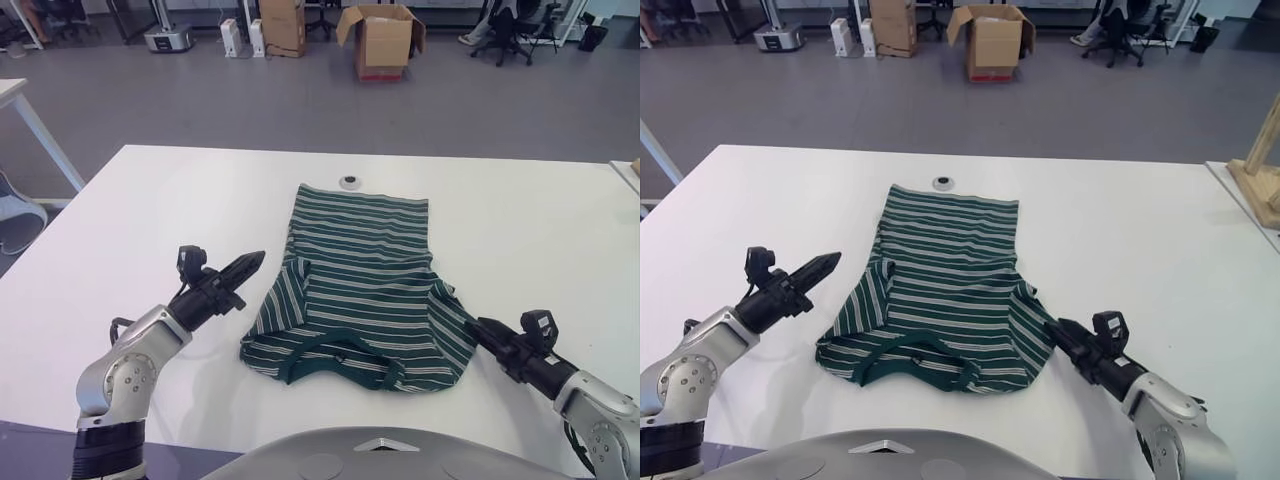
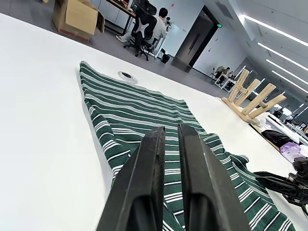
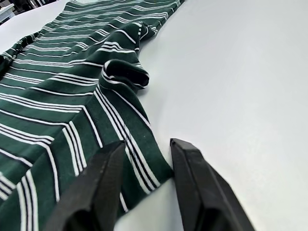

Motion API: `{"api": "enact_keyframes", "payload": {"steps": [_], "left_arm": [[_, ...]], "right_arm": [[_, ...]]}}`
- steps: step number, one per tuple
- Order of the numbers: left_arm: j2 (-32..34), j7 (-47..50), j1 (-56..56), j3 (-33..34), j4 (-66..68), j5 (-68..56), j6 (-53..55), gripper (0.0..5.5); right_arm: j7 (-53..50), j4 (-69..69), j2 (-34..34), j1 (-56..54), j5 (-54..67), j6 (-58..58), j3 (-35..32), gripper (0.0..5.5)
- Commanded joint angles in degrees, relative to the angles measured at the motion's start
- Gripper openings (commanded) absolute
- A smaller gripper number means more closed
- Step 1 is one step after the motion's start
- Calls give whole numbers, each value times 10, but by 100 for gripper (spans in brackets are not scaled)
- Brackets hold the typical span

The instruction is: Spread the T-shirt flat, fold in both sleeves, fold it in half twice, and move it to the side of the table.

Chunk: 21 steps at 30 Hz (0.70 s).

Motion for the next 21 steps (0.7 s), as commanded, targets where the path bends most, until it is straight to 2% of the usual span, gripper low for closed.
{"api": "enact_keyframes", "payload": {"steps": [1, 6, 9, 13, 17, 21], "left_arm": [[2, -3, 0, -1, 6, 14, -8, 49], [-7, 0, -2, -3, 10, 17, -14, 49], [-9, 0, -3, -3, 11, 20, -17, 49], [-18, 3, 0, -10, 4, 22, -18, 49], [-20, 0, -3, -13, 7, 26, -19, 49], [-22, -1, 0, -16, 4, 29, -23, 49]], "right_arm": [[2, 25, -4, 25, -15, 7, 19, 91], [-9, 53, -11, 14, -16, -9, 5, 1], [-32, 82, -19, -24, -15, -25, -26, 1], [-47, 5, -2, -67, 55, 8, -44, 1], [-79, -80, 17, -89, 124, 69, -26, 1], [-115, -123, 51, -104, 140, 109, 48, 1]]}}
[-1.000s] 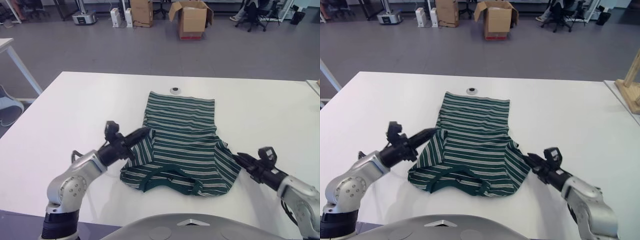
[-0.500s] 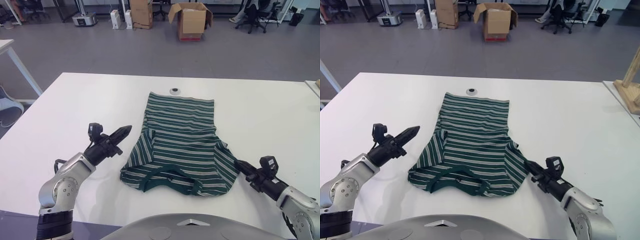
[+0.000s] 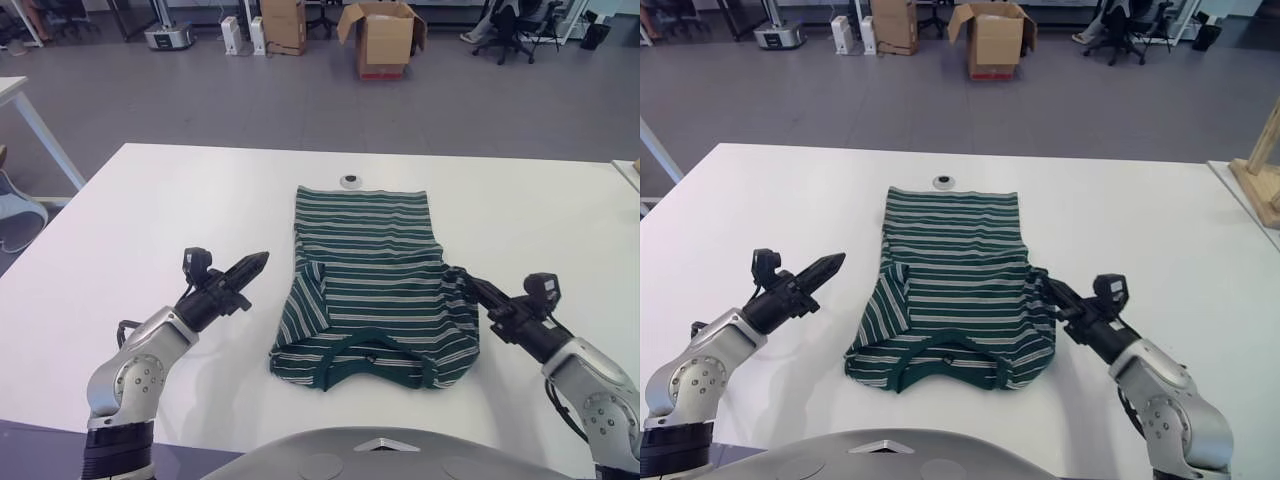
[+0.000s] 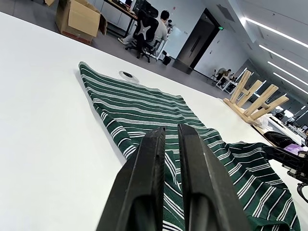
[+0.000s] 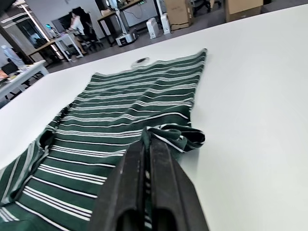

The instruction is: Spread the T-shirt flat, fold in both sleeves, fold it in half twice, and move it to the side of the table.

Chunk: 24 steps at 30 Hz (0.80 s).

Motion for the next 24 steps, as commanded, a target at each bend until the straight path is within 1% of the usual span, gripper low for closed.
{"api": "enact_keyframes", "payload": {"steps": [1, 3, 5, 6, 8, 9, 11, 12, 14, 15, 17, 19, 21, 24], "left_arm": [[1, -3, -4, -7, 2, 12, -8, 49], [5, -3, -9, -15, 7, 30, -19, 49], [11, -5, -17, -26, 13, 59, -38, 49], [12, -7, -21, -29, 17, 70, -47, 49], [18, -12, -29, -37, 22, 92, -62, 49], [26, -21, -34, -42, 22, 106, -72, 49], [47, -41, -37, -53, 26, 136, -93, 49], [74, -64, -34, -73, 36, 182, -133, 49], [154, -143, -21, -123, 75, 294, -252, 83], [211, -178, -18, -161, 113, 383, -361, 100], [275, -202, -32, -204, 186, 501, -541, 129], [293, -200, -61, -225, 240, 554, -665, 160], [298, -187, -90, -247, 284, 599, -786, 160], [290, -156, -126, -275, 348, 656, -925, 160]], "right_arm": [[-33, -22, 35, -14, -9, 29, 79, 1], [-51, -15, 43, -20, -29, 41, 123, 1], [-54, -18, 41, -26, -28, 50, 136, 55], [-55, -21, 42, -32, -22, 52, 135, 63], [-61, -39, 54, -52, 16, 50, 108, 117], [-66, -45, 50, -67, 47, 56, 78, 117], [-68, -42, 15, -84, 45, 57, 42, 117], [-51, -30, -34, -78, -8, 40, 50, 117], [32, 11, -166, -37, -159, -58, 108, 153], [82, 43, -219, -15, -228, -137, 134, 173], [138, 100, -291, 5, -347, -305, 181, 203], [158, 138, -323, 10, -419, -437, 205, 236], [167, 180, -359, 9, -489, -563, 234, 236], [181, 223, -371, 0, -530, -702, 265, 236]]}}
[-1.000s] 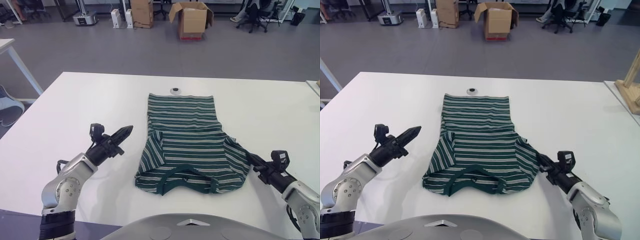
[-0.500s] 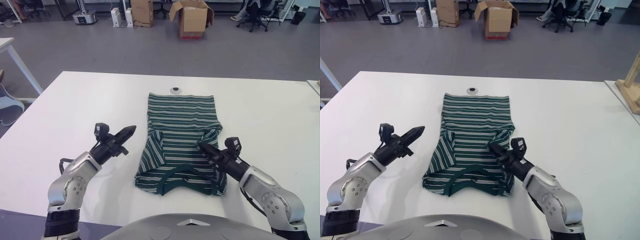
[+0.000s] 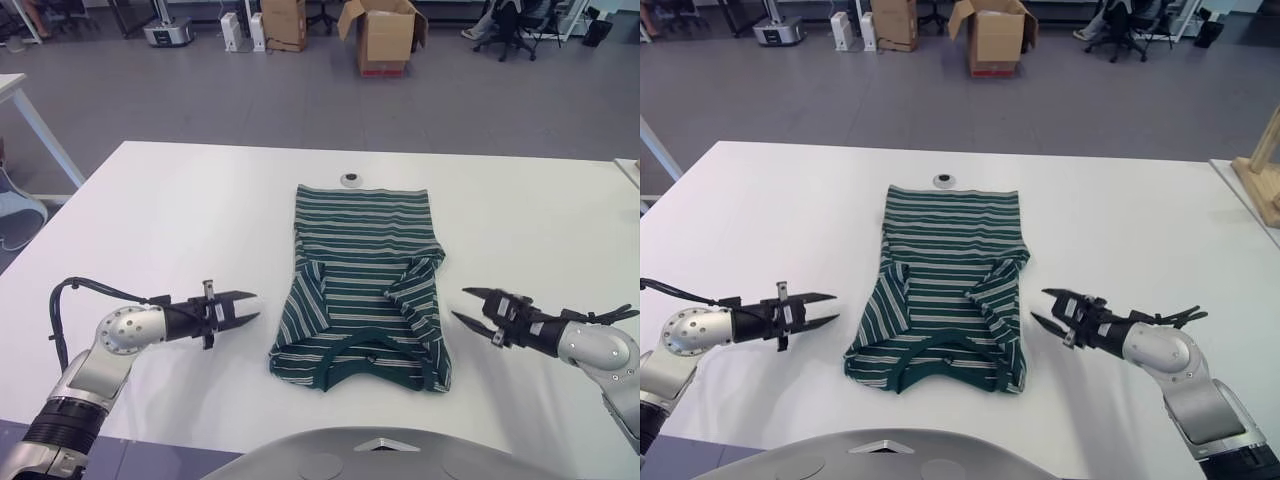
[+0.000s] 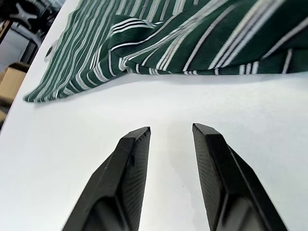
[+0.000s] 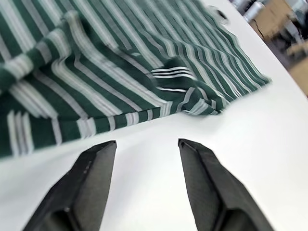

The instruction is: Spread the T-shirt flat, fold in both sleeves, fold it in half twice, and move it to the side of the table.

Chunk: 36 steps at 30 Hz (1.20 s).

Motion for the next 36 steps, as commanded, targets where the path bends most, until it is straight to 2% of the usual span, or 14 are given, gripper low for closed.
{"api": "enact_keyframes", "payload": {"steps": [1, 4, 7, 9, 12, 16, 19, 22, 24, 27, 30, 36], "left_arm": [[23, 25, -82, -63, 109, 126, -271, 160], [-12, 52, -110, -96, 152, 160, -342, 160], [-45, 77, -140, -141, 207, 208, -374, 160], [-57, 80, -152, -178, 244, 232, -391, 162], [-53, 78, -163, -222, 269, 242, -414, 116], [-43, 84, -174, -250, 278, 226, -418, 71], [-27, 48, -162, -291, 257, 167, -392, 38], [61, -51, -120, -364, 91, -46, -271, 7], [113, -100, -98, -385, 17, -101, -229, 0], [137, -135, -81, -381, -17, -110, -209, 0], [100, -107, -79, -350, 92, -63, -260, 16], [116, -121, -70, -296, 98, -155, -220, 21]], "right_arm": [[40, 81, -63, -8, -118, -274, 66, 236], [38, 108, -42, -32, -136, -337, 98, 236], [39, 142, 3, -86, -147, -349, 136, 236], [47, 163, 23, -117, -150, -345, 158, 199], [57, 174, 30, -133, -133, -335, 170, 148], [65, 171, 23, -131, -112, -329, 172, 71], [90, 141, 13, -112, -69, -297, 173, 14], [181, 24, -56, -60, 34, -176, 181, 3], [213, -42, -87, -37, 88, -104, 175, 2], [227, -85, -95, -29, 115, -43, 161, 2], [215, -88, -76, -28, 111, -19, 150, 2], [213, -134, -78, 10, 198, 71, 94, 2]]}}
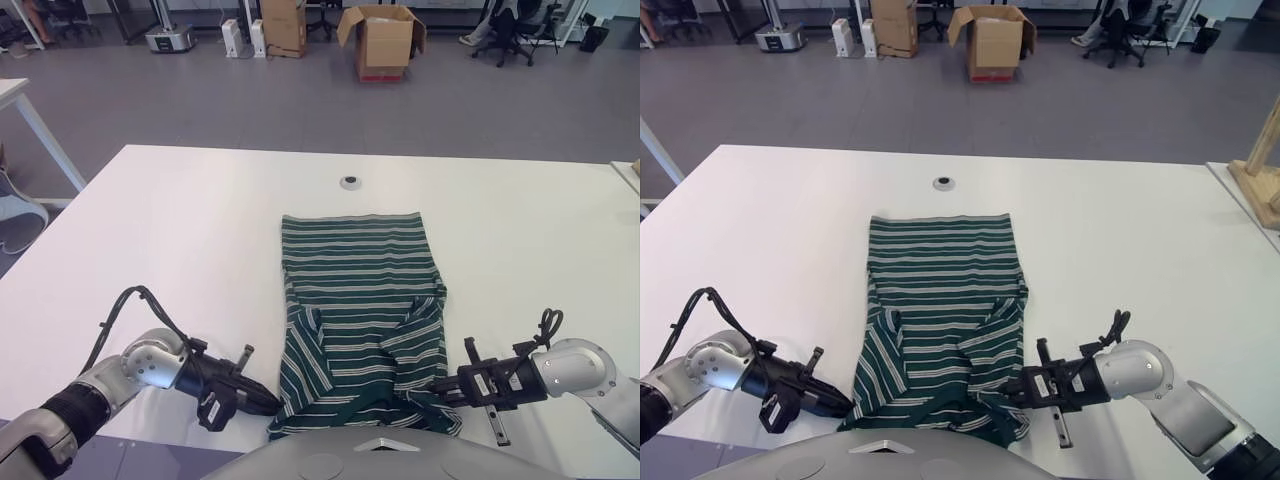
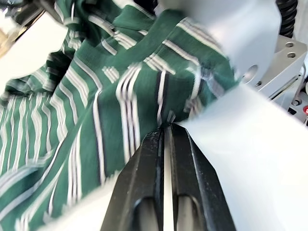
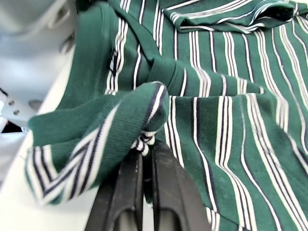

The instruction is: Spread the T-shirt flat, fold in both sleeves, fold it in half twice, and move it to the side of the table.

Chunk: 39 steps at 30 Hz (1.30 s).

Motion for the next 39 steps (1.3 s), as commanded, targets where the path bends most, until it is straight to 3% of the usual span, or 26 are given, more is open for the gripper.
{"api": "enact_keyframes", "payload": {"steps": [1, 6, 13, 17, 20, 22, 27, 32, 38, 39], "left_arm": [[18, -15, 4, 38, 0, 9, 61, 21], [41, -28, 30, 66, -109, 30, 90, 80], [-14, 99, 80, 208, -204, 211, -45, 182], [-8, 145, 118, 237, -120, 309, -162, 187], [-19, 182, 155, 296, -57, 397, -254, 187], [-37, 195, 134, 310, -28, 461, -277, 187], [-84, 230, 109, 297, -16, 510, -286, 187], [-109, 266, 125, 278, -7, 546, -249, 242], [-88, 212, 109, 168, -46, 559, -207, 243], [-79, 206, 106, 155, -51, 568, -204, 221]], "right_arm": [[-5, -33, 5, 10, 57, 60, -42, 2], [-6, -48, 20, 20, 51, 80, -51, 2], [-4, -58, 27, 41, 51, 91, -64, 2], [0, -62, 30, 37, 57, 104, -72, 2], [9, -58, 32, 32, 57, 109, -78, 2], [9, -58, 37, 30, 54, 112, -78, 2], [4, -68, 44, 35, 49, 118, -77, 2], [-14, -115, 41, 51, 50, 145, -88, 2], [-17, -120, 48, 27, 52, 167, -82, 2], [-16, -119, 50, 23, 51, 167, -81, 2]]}}
